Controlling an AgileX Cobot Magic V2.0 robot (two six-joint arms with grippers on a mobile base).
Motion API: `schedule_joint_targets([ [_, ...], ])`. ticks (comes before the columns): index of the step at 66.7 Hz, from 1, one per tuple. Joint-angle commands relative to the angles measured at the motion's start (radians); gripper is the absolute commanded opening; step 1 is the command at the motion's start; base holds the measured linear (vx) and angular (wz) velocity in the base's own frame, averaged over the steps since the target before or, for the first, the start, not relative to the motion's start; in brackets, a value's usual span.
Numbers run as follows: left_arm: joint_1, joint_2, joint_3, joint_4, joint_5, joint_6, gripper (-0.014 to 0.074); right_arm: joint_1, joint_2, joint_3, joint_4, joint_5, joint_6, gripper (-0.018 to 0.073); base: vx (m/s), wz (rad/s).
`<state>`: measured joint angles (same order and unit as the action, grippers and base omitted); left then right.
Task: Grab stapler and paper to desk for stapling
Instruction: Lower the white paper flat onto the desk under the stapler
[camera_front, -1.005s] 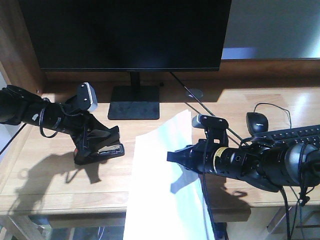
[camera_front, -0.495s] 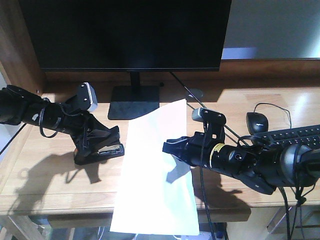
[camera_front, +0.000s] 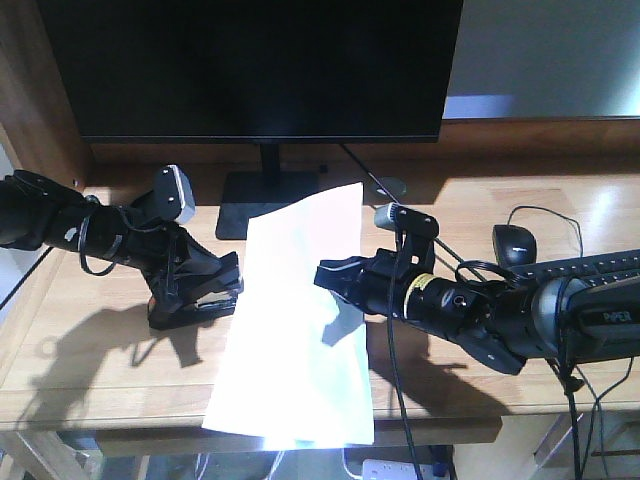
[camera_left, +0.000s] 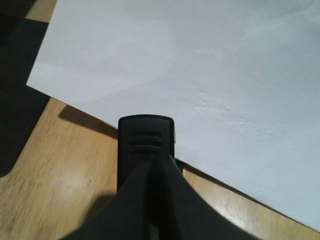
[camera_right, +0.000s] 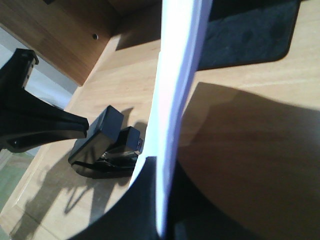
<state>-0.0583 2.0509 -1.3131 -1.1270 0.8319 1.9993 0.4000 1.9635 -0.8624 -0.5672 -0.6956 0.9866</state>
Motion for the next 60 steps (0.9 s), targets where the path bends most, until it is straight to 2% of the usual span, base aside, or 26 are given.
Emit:
schedule_joint_targets([
  [1,-0.003,-0.053,-0.027,-0.048,0.025,-0.010,-0.0007,0.000,-0.023,-0.044,0.017,-0.054,-0.014,-0.0005,0.00,0.00],
  [17,-0.003,-0.053,-0.027,-0.048,0.026,-0.010,-0.0007,0.000,0.037,-0.100,0.019,0.000,-0.011,-0.0005,0.00,0.00],
  [34,-0.003,-0.053,-0.027,-0.048,0.026,-0.010,-0.0007,0.000,0.095,-0.164,0.003,-0.034,-0.010,-0.0005,0.00,0.00],
  [44,-0.003,-0.053,-0.027,-0.048,0.026,-0.010,-0.0007,0.000,0.132,-0.215,-0.017,-0.026,0.040,0.0010,0.00,0.00],
  [52,-0.003,-0.053,-0.027,-0.048,0.026,-0.010,-0.0007,0.000,0.162,-0.255,-0.078,-0.022,0.103,0.0046,0.00,0.00],
  [60,-0.003,-0.053,-0.027,-0.048,0.026,-0.010,-0.0007,0.000,0.193,-0.303,-0.199,-0.022,0.196,0.0106,0.00,0.00],
])
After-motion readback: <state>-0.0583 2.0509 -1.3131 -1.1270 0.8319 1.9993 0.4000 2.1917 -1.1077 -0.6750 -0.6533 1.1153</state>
